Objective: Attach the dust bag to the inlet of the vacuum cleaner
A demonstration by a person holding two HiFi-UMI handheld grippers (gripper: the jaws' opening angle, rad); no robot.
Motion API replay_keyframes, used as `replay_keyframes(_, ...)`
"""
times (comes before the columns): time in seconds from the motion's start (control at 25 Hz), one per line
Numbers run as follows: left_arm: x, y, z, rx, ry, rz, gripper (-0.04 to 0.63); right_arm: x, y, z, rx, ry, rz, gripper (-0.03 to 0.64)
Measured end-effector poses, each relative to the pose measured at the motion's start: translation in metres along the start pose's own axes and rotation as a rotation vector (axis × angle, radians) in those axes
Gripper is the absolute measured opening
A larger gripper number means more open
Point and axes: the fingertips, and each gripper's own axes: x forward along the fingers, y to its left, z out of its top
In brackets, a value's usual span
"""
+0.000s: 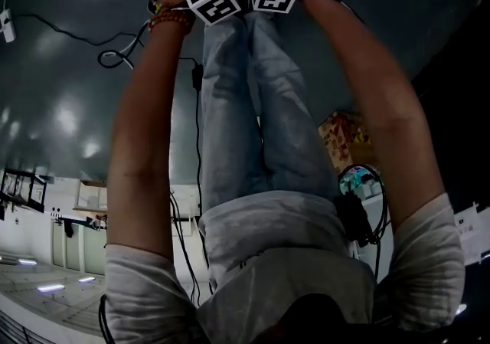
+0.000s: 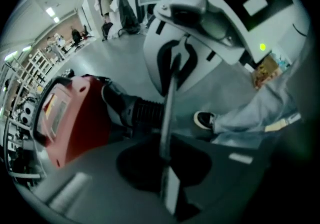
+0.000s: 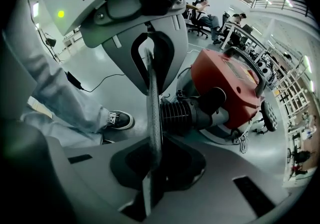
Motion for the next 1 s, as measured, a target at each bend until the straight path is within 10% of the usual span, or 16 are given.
replay_keyframes(1.0, 0.004, 0.015, 0.003, -0.031, 0.058, -0.014, 0.018, 0.008, -0.018, -0.003, 0.174, -0.014, 0.022, 0.035)
